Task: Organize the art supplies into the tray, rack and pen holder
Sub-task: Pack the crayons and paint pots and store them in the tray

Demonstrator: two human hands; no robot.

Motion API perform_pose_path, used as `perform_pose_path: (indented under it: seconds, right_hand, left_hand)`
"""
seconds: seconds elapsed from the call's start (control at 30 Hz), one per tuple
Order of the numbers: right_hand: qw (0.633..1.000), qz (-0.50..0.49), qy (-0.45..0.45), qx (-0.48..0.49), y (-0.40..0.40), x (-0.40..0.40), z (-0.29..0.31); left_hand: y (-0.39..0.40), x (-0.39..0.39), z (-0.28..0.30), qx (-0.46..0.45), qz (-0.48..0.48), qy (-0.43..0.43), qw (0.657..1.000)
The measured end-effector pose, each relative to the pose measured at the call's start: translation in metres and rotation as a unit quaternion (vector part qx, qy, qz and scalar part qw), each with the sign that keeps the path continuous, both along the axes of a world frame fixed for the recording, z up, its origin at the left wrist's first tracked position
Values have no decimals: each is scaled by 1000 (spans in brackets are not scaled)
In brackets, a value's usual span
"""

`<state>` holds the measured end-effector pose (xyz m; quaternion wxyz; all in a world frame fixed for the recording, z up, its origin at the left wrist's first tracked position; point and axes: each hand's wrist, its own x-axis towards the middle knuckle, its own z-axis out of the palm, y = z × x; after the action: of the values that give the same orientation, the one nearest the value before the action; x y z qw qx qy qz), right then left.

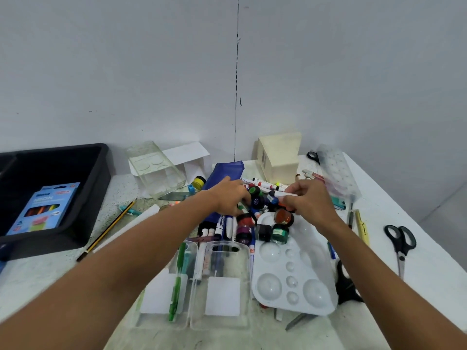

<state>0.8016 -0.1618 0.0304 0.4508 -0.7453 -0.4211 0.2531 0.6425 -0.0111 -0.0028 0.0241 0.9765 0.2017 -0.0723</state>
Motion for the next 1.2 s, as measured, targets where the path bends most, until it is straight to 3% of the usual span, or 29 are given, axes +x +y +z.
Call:
perform_pose_path:
  seconds: [0.4,0.57,0.83,1.0,1.2]
  right_hand:
    - [997,7,64,37,-9,2,-10]
    - [988,28,138,62,-3,7,-9]
    - [959,66,265,81,16,-8,-1]
    - [961,152,225,53,25,-44,-3]
    - [941,277,193,22,27,-113,1]
  left_hand:
    - [1,5,1,3,-10,3,1000]
    - [1,-3,15,-57,47,-123,990]
    - [-34,-45,20,-208,134,-379,892]
    - [-57,-91,15,-361,188,-411,816]
    - [-69,-167,7,-426,265,-438,746]
